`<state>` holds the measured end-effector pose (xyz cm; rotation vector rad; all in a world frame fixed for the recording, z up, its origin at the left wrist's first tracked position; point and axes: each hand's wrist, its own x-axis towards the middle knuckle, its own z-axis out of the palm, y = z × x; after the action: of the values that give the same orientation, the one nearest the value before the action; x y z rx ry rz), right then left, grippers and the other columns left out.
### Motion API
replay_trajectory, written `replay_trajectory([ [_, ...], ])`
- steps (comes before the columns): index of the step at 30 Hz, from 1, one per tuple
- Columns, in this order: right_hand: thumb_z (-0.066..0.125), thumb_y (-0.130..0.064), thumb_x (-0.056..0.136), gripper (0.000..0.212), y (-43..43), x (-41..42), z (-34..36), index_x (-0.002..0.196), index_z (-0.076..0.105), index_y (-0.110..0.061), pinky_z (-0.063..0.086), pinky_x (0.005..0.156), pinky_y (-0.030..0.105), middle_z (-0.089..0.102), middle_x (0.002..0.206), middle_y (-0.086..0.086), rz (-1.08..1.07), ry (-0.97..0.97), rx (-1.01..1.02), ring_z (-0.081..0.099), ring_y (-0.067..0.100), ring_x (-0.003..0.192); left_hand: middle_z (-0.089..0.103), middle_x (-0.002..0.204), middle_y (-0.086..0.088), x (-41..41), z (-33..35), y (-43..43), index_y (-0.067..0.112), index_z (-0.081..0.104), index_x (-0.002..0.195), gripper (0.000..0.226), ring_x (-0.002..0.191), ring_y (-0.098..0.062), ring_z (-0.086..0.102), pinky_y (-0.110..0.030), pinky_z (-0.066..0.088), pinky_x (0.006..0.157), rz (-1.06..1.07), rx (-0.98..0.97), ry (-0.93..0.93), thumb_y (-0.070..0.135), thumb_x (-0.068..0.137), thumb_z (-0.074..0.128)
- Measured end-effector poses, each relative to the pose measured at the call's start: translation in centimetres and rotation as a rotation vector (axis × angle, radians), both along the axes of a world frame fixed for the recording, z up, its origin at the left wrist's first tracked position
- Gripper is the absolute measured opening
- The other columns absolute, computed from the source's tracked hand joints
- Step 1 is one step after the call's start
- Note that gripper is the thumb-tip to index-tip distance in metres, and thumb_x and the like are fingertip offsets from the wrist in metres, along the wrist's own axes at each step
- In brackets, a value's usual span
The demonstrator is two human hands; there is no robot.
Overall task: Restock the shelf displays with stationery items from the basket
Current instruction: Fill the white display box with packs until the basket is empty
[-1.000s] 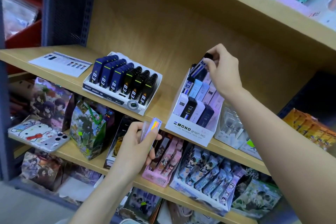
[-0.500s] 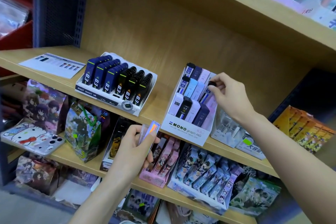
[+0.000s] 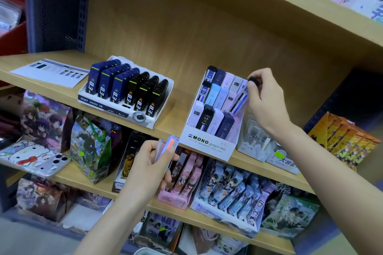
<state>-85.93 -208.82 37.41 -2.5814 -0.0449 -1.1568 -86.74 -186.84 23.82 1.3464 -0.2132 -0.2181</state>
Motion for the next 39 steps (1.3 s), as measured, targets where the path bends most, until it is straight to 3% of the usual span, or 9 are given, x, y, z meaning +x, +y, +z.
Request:
replay_trajectory([
  [3,0.039,-0.013,0.099,0.006,-0.3,-0.9,-0.8,0.096,0.040,-0.019,0.037,0.062,0.020,0.049,0.081,-0.007,0.037,-0.018,0.000,0.047,0.006,0.071,0.067,0.074,0.005,-0.1,0.0,-0.1,0.008,0.052,0.100,0.017,0.039,-0.008,0.042,-0.020,0.037,0.040,-0.005,0.003,0.003,0.025,0.095,0.053],
  [10,0.041,-0.010,0.098,0.006,-1.1,-2.5,-1.6,0.097,0.043,-0.015,0.037,0.060,0.021,0.054,0.081,0.007,0.042,0.025,0.062,0.047,0.018,0.070,0.067,0.081,0.004,-0.1,-0.2,-0.4,0.009,0.051,0.099,0.016,0.041,-0.008,0.043,-0.020,0.037,0.040,-0.007,0.011,0.001,0.024,0.095,0.052],
  [15,0.056,-0.016,0.093,0.007,-1.3,-2.6,-3.0,0.097,0.058,-0.022,0.038,0.066,0.005,0.056,0.085,-0.012,0.014,0.151,0.012,0.050,-0.001,0.073,0.066,0.082,0.000,-0.5,-0.3,-0.8,0.007,0.051,0.099,0.014,0.040,-0.007,0.043,-0.019,0.036,0.039,-0.018,0.001,0.000,0.021,0.096,0.052],
  [20,0.062,-0.012,0.089,0.010,-1.1,-2.7,-3.2,0.094,0.062,-0.020,0.044,0.069,0.010,0.059,0.085,-0.008,0.005,0.011,0.194,0.053,0.006,0.075,0.056,0.060,0.004,-0.6,-0.4,-1.1,0.003,0.052,0.102,0.021,0.035,-0.006,0.040,-0.016,0.035,0.037,-0.010,0.015,0.000,0.024,0.096,0.052],
  [23,0.064,-0.015,0.089,0.008,-1.2,-2.7,-3.6,0.092,0.063,-0.023,0.041,0.069,0.007,0.059,0.084,-0.009,-0.034,0.194,0.022,0.053,0.003,0.076,0.056,0.059,0.004,-0.5,-0.5,-1.3,0.003,0.052,0.103,0.022,0.035,-0.006,0.040,-0.016,0.035,0.037,-0.003,0.009,0.004,0.025,0.096,0.052],
  [26,0.066,-0.018,0.087,0.024,-1.2,-2.6,-4.7,0.111,0.065,-0.018,0.042,0.079,0.019,0.051,0.096,-0.007,-0.093,0.256,-0.132,0.048,0.009,0.083,0.055,0.055,0.005,-0.6,-0.5,-1.4,0.005,0.052,0.102,0.022,0.035,-0.006,0.040,-0.015,0.035,0.038,-0.022,0.003,0.006,0.026,0.096,0.052],
  [29,0.067,-0.016,0.086,0.049,-0.6,-2.7,-5.2,0.132,0.048,-0.015,0.042,0.080,0.023,0.037,0.105,-0.009,-0.147,0.209,-0.105,0.045,0.007,0.081,0.055,0.051,0.005,-0.7,-0.6,-1.4,0.004,0.052,0.101,0.024,0.036,-0.007,0.039,-0.016,0.036,0.039,-0.063,-0.011,0.009,0.027,0.095,0.053],
  [34,0.055,-0.014,0.093,0.012,2.2,-5.0,-6.8,0.101,0.046,-0.018,0.036,0.063,0.016,0.041,0.085,-0.008,-0.048,0.042,0.088,0.042,-0.001,0.070,0.046,0.055,0.001,-1.1,-0.6,-1.2,0.006,0.052,0.094,0.028,0.040,-0.008,0.035,-0.017,0.028,0.038,-0.140,-0.038,0.001,0.033,0.091,0.056],
  [39,0.051,-0.030,0.095,0.008,5.5,-7.5,-9.0,0.103,0.053,-0.028,0.044,0.063,0.014,0.058,0.088,-0.011,0.207,0.451,0.324,0.057,0.007,0.072,0.029,0.051,0.006,-1.5,-0.5,-1.8,0.007,0.049,0.091,0.042,0.042,-0.011,0.020,-0.016,0.020,0.037,-0.275,-0.033,-0.053,0.045,0.075,0.057],
])
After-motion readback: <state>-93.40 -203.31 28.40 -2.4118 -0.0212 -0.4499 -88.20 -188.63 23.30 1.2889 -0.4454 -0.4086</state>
